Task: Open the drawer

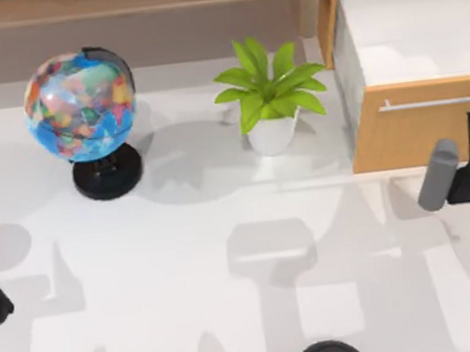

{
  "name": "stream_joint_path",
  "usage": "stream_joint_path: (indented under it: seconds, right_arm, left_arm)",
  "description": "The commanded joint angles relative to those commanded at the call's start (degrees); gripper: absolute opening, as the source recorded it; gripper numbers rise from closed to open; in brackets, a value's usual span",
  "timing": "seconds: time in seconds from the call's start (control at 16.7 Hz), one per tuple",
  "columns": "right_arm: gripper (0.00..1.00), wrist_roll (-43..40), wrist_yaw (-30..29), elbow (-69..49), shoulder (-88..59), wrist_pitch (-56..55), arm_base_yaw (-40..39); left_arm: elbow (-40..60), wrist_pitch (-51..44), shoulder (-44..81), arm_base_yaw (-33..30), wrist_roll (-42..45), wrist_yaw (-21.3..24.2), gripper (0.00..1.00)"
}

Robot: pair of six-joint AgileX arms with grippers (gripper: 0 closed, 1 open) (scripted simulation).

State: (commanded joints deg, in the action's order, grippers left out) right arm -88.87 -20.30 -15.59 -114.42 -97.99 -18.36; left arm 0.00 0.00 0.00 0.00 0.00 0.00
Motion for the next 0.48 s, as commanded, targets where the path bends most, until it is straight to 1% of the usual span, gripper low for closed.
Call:
stream_joint_path:
  seconds: [0.12,0.18,0.48]
  right_arm:
    - [0.98,0.00,0.00,0.00,0.00,0.00,0.00]
    - [1.00,0.00,0.00,0.00,0.00,0.00,0.00]
    - [1.00,0.00,0.00,0.00,0.00,0.00,0.00]
  left_arm:
    - [0.00,0.00,0.00,0.00,0.00,0.00,1.00]
    - [0.00,0.00,0.00,0.00,0.00,0.00,1.00]
    - [0.00,0.00,0.00,0.00,0.00,0.00,1.00]
